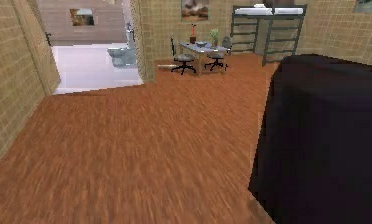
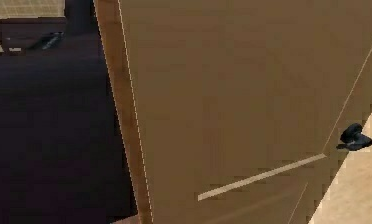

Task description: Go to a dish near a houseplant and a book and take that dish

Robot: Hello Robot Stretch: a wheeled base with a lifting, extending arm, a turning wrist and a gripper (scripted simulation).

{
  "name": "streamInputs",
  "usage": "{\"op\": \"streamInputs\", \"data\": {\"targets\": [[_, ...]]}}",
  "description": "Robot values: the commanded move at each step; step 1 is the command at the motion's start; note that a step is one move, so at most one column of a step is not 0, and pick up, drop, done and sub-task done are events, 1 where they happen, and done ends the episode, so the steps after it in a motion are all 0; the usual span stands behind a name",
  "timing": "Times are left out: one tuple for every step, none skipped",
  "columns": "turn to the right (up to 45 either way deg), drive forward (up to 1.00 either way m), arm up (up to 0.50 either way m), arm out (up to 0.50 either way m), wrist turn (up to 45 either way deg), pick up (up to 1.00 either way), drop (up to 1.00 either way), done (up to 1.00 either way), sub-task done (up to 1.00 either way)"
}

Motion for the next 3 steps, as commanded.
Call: {"op": "streamInputs", "data": {"targets": [[6.0, 0.0, 0.0, 0.0, 0.0, 0.0, 0.0, 0.0, 0.0], [0.0, 1.0, 0.0, 0.0, 0.0, 0.0, 0.0, 0.0, 0.0], [0.0, 0.3, 0.0, 0.0, 0.0, 0.0, 0.0, 0.0, 0.0]]}}
